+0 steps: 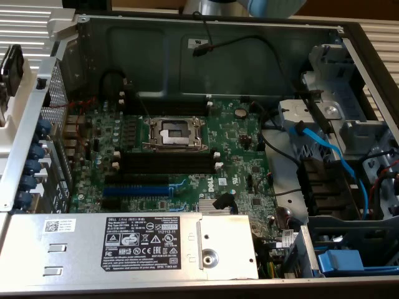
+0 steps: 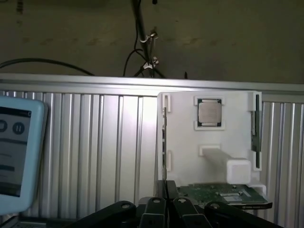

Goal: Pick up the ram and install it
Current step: 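Pick up the ram and move it above insertion slot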

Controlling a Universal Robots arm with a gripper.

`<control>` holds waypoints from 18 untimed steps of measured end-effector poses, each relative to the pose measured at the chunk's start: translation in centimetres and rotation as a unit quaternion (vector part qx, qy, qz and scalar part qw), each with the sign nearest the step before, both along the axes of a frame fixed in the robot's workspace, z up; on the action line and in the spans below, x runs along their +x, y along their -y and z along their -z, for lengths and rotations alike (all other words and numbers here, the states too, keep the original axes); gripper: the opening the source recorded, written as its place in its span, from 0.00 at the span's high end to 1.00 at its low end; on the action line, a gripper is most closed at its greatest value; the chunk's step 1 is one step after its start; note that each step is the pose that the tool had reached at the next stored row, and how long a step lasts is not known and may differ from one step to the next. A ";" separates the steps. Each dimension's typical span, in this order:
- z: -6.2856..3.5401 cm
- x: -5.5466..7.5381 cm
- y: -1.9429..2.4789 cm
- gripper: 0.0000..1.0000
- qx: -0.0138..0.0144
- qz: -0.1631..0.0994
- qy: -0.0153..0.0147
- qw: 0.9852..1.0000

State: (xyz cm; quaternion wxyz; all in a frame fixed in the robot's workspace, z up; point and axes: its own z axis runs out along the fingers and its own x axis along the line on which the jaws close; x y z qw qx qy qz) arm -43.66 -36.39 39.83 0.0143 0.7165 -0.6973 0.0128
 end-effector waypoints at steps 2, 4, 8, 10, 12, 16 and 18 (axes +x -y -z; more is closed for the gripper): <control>-0.89 0.4 0.00 0.88 0.000 0.000 0.000 1.000; -1.49 0.8 0.00 0.88 0.000 0.000 0.000 1.000; -1.96 1.7 0.01 0.88 0.002 0.000 0.000 1.000; -2.13 2.2 0.02 0.88 0.003 0.000 0.000 1.000; -2.19 2.5 0.04 0.88 0.004 0.000 0.000 1.000; -2.19 2.8 0.14 0.88 0.006 0.001 0.000 1.000; -2.18 2.9 0.18 0.88 0.007 0.001 0.000 1.000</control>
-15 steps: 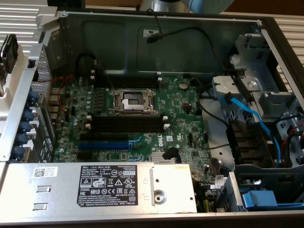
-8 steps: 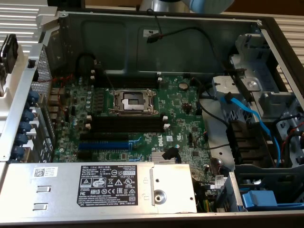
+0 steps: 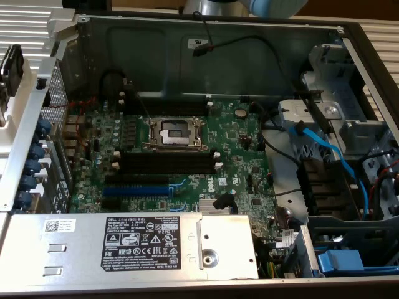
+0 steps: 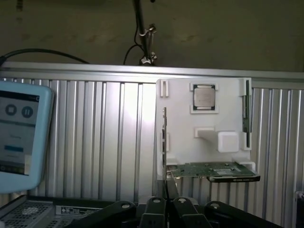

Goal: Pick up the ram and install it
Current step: 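Pick up the ram and move it above insertion slot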

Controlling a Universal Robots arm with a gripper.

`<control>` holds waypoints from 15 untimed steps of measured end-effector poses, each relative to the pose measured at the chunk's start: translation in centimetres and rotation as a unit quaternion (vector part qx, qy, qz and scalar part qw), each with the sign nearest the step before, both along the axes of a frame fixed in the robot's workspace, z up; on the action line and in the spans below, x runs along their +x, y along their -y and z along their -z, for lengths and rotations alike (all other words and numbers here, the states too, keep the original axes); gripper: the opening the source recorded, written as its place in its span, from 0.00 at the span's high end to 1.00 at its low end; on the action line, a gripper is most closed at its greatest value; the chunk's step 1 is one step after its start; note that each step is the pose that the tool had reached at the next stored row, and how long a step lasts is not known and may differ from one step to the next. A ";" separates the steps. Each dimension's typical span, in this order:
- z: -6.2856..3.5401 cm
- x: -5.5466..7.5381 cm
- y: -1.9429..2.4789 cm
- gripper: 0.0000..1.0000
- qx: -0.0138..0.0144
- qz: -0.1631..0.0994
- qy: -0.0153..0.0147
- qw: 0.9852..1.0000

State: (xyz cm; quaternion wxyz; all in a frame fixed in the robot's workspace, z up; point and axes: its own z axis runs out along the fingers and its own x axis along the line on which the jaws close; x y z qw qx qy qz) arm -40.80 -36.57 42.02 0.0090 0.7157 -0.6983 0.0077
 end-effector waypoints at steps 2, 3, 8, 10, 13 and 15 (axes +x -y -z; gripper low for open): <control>0.00 0.3 0.06 0.88 0.000 0.000 0.000 1.000; 0.00 0.5 0.09 0.88 0.001 0.000 0.000 1.000; -0.01 1.7 0.33 0.88 0.002 0.000 0.000 1.000; -0.01 2.1 0.36 0.88 0.002 0.000 0.000 1.000; -0.01 3.0 0.41 0.88 0.004 0.000 0.000 1.000; -0.01 3.4 0.43 0.88 0.005 0.000 0.000 1.000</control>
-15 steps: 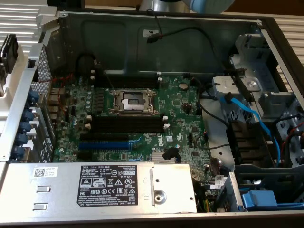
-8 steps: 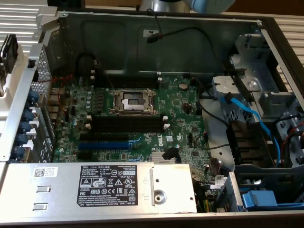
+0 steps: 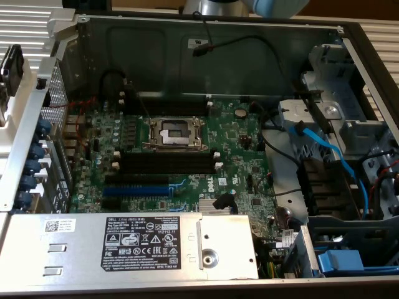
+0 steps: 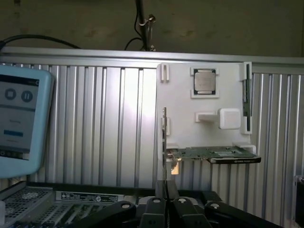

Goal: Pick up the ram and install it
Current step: 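Pick up the ram and move it above insertion slot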

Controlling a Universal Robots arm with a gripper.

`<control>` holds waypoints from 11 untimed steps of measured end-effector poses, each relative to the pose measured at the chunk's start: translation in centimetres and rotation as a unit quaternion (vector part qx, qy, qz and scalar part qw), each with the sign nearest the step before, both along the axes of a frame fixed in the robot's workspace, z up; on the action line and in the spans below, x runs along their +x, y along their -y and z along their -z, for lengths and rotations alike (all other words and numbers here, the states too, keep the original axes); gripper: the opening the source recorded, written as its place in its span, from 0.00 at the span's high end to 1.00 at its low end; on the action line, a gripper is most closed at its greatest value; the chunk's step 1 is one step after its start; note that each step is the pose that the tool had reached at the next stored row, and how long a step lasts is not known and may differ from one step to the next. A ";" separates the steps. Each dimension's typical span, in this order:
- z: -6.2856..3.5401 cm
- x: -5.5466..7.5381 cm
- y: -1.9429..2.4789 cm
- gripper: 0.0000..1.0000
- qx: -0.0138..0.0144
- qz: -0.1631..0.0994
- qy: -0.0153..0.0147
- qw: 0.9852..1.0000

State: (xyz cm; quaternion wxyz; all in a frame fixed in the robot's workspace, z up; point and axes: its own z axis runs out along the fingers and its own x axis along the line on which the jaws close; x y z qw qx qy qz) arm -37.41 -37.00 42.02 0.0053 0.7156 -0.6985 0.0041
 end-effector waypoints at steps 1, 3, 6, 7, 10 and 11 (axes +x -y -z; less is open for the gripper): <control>0.00 0.2 0.01 0.88 0.001 0.000 0.000 1.000; 0.00 0.6 0.02 0.88 0.005 0.000 0.000 1.000; 0.00 1.2 0.03 0.88 0.012 0.000 0.000 1.000; 0.00 1.3 0.04 0.88 0.014 0.000 0.000 1.000; 0.01 1.8 0.04 0.88 0.022 0.000 0.000 1.000; 0.01 2.1 0.05 0.88 0.023 0.000 0.000 1.000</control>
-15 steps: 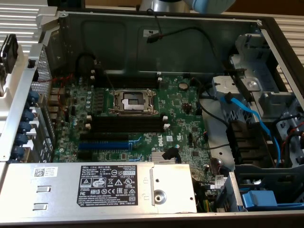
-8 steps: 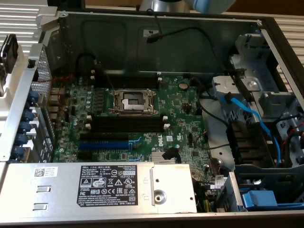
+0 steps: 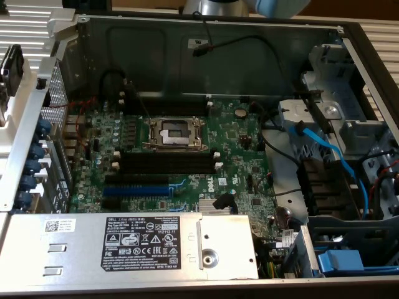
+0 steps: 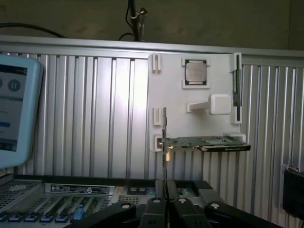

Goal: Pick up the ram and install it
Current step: 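Pick up the ram and move it above insertion slot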

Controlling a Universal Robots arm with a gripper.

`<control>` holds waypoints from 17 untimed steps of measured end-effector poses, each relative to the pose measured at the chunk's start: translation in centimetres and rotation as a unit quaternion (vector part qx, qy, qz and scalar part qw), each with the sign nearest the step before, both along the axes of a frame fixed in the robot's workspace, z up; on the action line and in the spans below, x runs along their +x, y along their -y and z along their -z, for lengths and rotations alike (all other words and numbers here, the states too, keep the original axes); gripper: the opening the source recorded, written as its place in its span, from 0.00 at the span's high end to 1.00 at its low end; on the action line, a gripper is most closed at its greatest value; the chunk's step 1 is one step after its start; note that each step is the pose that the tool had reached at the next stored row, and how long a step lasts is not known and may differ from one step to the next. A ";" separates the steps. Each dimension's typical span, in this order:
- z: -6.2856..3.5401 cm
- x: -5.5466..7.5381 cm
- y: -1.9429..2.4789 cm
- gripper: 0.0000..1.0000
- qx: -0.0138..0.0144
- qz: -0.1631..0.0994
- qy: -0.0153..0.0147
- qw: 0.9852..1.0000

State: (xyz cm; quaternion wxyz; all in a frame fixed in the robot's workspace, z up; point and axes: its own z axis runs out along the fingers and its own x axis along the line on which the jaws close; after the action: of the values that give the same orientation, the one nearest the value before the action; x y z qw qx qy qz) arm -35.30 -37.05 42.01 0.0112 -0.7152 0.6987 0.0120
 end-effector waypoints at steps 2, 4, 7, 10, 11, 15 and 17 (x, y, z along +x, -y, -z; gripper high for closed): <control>0.00 0.6 0.02 0.88 0.003 0.000 0.000 1.000; -0.01 1.2 0.06 0.88 0.005 0.000 0.000 1.000; -0.01 2.5 0.16 0.88 0.011 0.000 0.000 1.000; -0.05 3.9 0.30 0.88 0.016 0.000 0.000 1.000; -0.06 4.4 0.35 0.88 0.018 0.000 0.000 1.000; -0.11 6.2 0.55 0.88 0.023 0.000 0.000 1.000; -0.12 7.1 0.62 0.88 0.025 0.000 0.000 1.000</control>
State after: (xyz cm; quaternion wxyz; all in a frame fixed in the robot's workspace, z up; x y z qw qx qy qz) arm -28.23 -37.67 42.13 0.0293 -0.7147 0.6982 0.0297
